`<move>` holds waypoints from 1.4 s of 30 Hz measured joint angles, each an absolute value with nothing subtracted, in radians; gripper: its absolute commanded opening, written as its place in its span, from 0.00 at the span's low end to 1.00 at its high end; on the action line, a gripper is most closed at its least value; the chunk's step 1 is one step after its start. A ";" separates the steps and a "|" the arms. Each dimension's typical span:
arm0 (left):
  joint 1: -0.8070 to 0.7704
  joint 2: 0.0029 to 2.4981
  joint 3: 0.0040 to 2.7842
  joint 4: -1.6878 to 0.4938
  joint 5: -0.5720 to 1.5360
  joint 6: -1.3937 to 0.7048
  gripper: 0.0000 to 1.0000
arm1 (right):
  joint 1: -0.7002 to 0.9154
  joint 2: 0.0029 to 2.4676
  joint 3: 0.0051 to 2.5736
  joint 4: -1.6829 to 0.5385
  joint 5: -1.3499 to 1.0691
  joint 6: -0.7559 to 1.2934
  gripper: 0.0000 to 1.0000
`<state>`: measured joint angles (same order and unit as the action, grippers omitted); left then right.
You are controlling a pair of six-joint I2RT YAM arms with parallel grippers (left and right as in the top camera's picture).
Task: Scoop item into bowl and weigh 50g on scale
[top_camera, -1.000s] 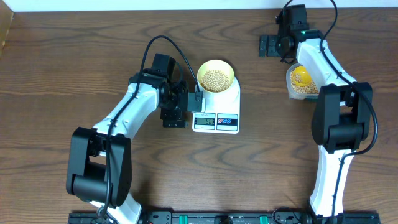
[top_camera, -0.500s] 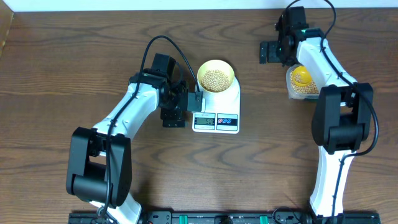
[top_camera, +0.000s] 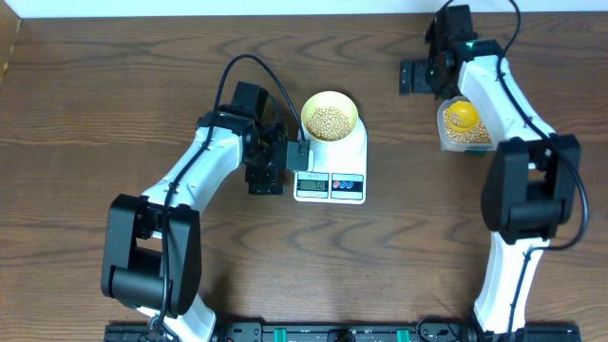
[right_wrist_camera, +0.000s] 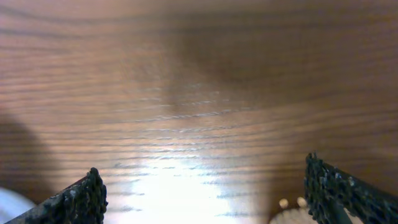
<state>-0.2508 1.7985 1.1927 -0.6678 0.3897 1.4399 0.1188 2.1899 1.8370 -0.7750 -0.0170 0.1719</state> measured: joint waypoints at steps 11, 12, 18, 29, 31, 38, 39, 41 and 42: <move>-0.251 1.798 1.193 -0.667 0.390 1.439 0.98 | 0.128 1.940 1.837 -0.683 0.036 0.128 0.99; -0.251 1.798 1.193 -0.668 0.389 1.439 0.98 | 0.128 1.922 1.837 -0.683 0.038 0.116 0.99; -0.251 1.798 1.193 -0.667 0.389 1.439 0.98 | 0.128 1.795 1.758 -0.683 0.043 0.035 0.99; -0.251 1.798 1.192 -0.667 0.389 1.439 0.98 | 0.114 1.391 1.280 -0.583 0.061 -0.002 0.99; -0.251 1.798 1.192 -0.666 0.389 1.439 0.98 | 0.114 1.324 1.205 -0.572 0.061 -0.001 0.99; -0.251 1.798 1.191 -0.665 0.388 1.439 0.98 | 0.114 1.158 0.947 -0.488 0.061 0.048 0.99; -0.251 1.798 1.191 -0.665 0.388 1.439 0.98 | 0.114 1.141 0.913 -0.470 0.061 0.060 0.99; -0.251 1.798 1.191 -0.665 0.386 1.440 0.98 | 0.114 1.093 0.822 -0.407 0.061 0.091 0.99; -0.251 1.798 1.191 -0.665 0.386 1.439 0.98 | 0.114 1.073 0.787 -0.388 0.061 0.102 0.99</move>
<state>-0.2508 1.7985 1.1908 -0.6647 0.3859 1.4395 0.1143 1.0733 0.7872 -0.3878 0.0612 0.1020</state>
